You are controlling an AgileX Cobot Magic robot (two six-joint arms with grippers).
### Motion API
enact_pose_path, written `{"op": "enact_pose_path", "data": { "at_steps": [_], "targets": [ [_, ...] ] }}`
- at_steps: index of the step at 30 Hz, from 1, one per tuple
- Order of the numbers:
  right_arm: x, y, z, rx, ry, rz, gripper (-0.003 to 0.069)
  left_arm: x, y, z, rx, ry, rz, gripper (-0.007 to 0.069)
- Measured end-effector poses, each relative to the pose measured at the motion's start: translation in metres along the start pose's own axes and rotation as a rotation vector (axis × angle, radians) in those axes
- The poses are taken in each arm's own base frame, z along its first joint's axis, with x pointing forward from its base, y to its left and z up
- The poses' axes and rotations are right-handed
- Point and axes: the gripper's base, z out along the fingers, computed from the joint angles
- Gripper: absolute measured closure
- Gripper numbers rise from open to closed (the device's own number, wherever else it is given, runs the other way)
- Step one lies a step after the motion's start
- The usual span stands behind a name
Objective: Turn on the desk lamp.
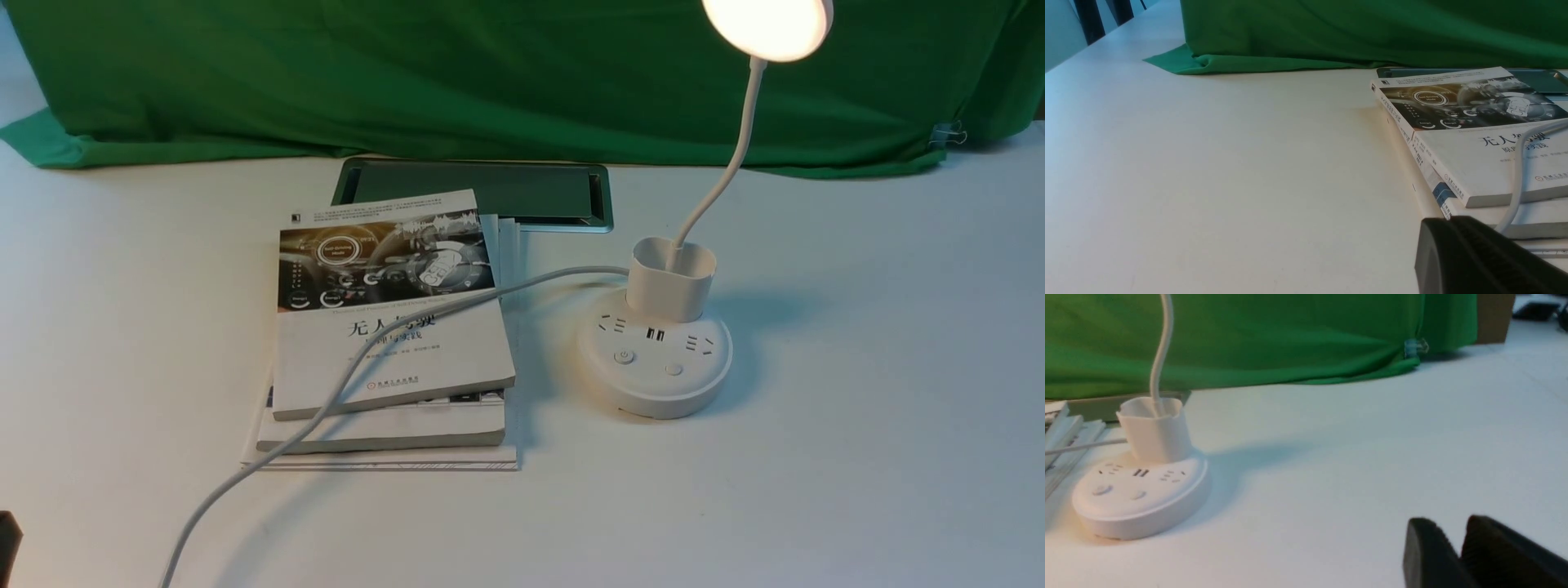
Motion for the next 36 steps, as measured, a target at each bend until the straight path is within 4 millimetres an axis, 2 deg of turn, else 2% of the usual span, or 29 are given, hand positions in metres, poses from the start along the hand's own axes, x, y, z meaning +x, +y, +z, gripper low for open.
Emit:
{"op": "enact_pose_path", "data": {
  "at_steps": [12, 36],
  "targets": [
    [0.0007, -0.003, -0.0033, 0.046, -0.015, -0.014, 0.0425, 0.0, 0.0, 0.0, 0.0, 0.0, 0.0, 0.0603],
    [0.0009, -0.003, -0.0033, 0.047, -0.012, -0.014, 0.0422, 0.0, 0.0, 0.0, 0.0, 0.0, 0.0, 0.0603]
  ]
}}
